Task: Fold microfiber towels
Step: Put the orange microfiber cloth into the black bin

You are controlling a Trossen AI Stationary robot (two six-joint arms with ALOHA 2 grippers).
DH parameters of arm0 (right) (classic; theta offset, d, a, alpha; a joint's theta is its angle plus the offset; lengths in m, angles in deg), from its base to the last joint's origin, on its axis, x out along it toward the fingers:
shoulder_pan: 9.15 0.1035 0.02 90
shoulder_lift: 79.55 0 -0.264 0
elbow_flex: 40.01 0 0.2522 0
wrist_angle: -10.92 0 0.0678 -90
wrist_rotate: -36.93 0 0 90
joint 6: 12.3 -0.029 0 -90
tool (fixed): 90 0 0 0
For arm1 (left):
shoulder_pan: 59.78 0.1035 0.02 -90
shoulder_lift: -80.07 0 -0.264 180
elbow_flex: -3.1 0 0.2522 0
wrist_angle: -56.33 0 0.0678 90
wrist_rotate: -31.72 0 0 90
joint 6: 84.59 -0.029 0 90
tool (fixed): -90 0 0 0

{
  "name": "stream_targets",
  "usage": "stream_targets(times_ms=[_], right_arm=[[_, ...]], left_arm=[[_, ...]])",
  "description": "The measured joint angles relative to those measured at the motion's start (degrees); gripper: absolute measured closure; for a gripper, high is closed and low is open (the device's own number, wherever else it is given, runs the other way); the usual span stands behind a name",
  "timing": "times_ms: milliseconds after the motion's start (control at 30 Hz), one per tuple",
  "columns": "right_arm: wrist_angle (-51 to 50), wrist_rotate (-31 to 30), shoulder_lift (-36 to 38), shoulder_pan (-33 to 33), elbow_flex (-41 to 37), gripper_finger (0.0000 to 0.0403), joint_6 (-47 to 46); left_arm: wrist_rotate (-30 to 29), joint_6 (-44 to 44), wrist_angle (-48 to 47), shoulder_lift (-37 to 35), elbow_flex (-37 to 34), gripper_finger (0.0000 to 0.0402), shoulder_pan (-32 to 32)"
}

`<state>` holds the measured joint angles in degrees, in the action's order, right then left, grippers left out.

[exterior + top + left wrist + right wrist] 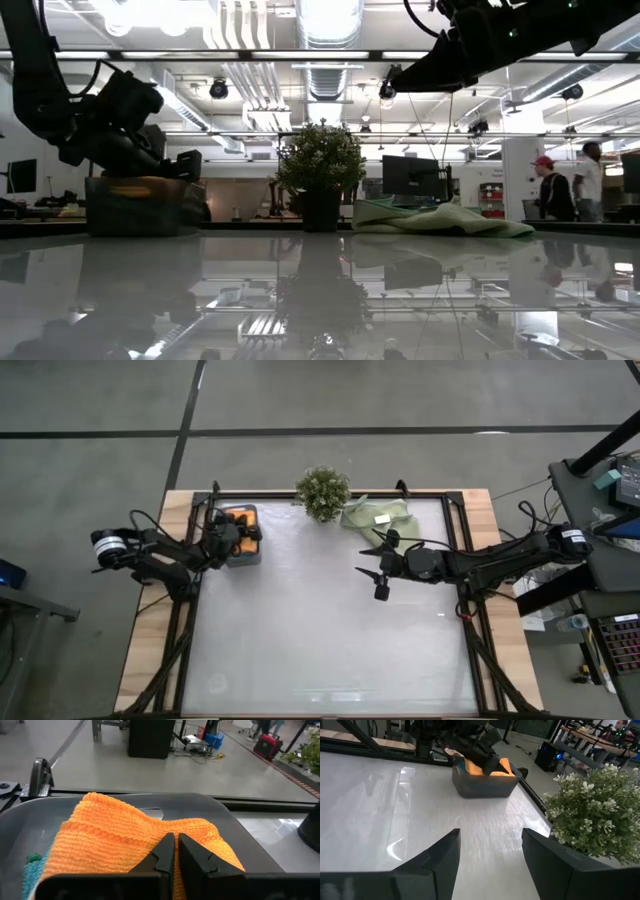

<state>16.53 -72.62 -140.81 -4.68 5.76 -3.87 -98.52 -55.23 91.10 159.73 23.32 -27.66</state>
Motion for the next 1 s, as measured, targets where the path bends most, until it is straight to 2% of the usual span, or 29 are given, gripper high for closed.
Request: stream_targets(times_ms=[133,333,400,533,667,800,900,1000], right_arm=[[0.0,0.0,0.0,0.01,0.0,0.0202,-0.29],[-0.02,0.0,0.0,0.01,0.0,0.0202,-0.15],[-0.02,0.0,0.0,0.0,0.0,0.0202,0.06],[0.0,0.0,0.0,0.01,0.0,0.0202,0.11],[-0.01,0.0,0.01,0.0,0.0,0.0202,0.13],[-0.01,0.0,0.01,-0.01,0.0,0.0202,0.37],[-0.01,0.0,0.0,0.01,0.0,0.0202,0.44],[-0.01,0.0,0.01,0.0,0.0,0.0202,0.47]], left_arm=[[2.49,-2.69,-0.66,-4.28,-0.14,0.0391,0.0],[3.44,-6.12,-4.51,-15.45,-0.01,0.0391,-0.04],[4.0,-6.06,-7.49,-19.54,0.29,0.0391,-0.04],[9.28,-5.8,-14.78,-26.54,2.1,0.0391,-0.56],[12.29,-5.23,-28.11,-31.88,6.64,0.0398,-3.21],[9.27,-2.66,-40.14,-33.32,11.4,0.0401,-6.17],[5.83,-0.46,-40.0,-30.94,11.51,0.0401,-7.69],[4.83,2.59,-38.53,-26.2,11.0,0.0401,-8.58]])
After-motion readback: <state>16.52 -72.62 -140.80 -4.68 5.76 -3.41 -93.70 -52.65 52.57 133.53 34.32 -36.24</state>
